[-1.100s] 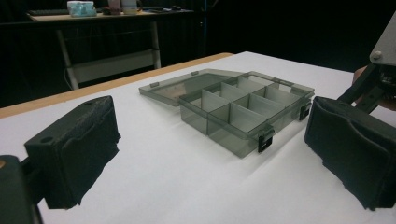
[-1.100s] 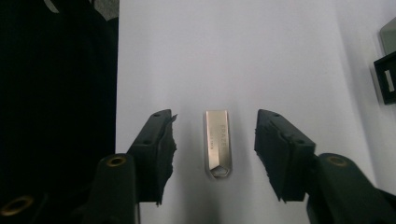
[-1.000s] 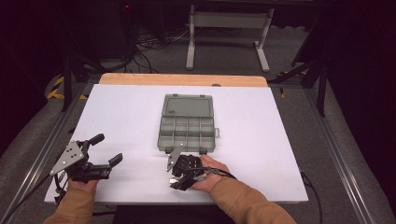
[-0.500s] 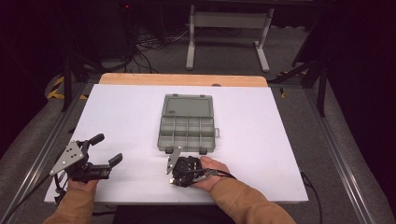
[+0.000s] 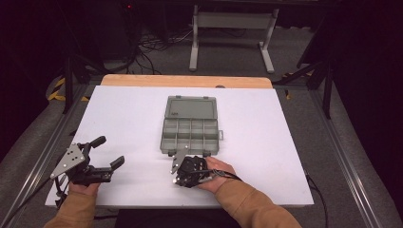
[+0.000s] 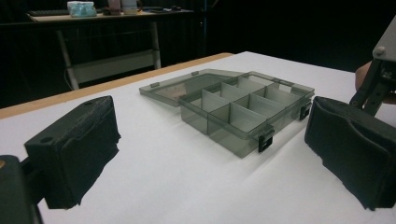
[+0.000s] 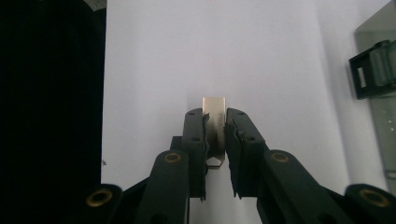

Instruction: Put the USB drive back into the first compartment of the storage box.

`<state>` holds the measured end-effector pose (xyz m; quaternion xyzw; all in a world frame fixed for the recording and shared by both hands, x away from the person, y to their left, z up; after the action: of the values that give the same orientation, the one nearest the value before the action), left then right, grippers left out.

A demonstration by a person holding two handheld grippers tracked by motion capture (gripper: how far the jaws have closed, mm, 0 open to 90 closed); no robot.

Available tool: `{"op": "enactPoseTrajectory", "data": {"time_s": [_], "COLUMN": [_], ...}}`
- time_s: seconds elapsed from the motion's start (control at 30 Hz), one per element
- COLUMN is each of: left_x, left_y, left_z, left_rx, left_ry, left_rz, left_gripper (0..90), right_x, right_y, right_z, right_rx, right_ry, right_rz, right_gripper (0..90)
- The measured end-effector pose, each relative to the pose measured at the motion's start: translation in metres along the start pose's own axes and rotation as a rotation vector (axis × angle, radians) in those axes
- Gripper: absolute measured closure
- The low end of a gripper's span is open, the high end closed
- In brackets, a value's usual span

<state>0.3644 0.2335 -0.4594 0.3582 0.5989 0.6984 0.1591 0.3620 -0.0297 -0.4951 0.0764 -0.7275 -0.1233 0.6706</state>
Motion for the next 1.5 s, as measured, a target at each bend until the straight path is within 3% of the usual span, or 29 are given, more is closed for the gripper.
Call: {"op": "enactPoseTrajectory", "data": {"time_s": [0.37, 1.5], "left_x": [0.0, 0.001], "left_y": [0.0, 0.0], "left_z": [0.0, 0.001], "left_rx": [0.001, 0.003], "left_ry": [0.002, 0.005], "left_rz": [-0.001, -0.002], "left_gripper": [3.6, 3.6], "right_x": [0.022, 0.063], "right_y": [0.003, 0.016], "right_z": [-0.01, -0.042], "right_rx": [-0.013, -0.076], "right_ry": [-0.028, -0.098], "right_rz": [-0.052, -0.199], "right_gripper": [78.8, 78.8]}}
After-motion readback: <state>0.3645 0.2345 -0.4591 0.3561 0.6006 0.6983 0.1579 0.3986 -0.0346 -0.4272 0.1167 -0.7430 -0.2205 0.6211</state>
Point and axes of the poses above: each handheld gripper's, and its own axes: x roughly backward along the jaws, y roughly out of its top, z roughly to its left, the point moved 6 cm from there along -x, roughly forward along the jaws, and after that the axes turned 11 degrees about z, right-handed, at the moved point
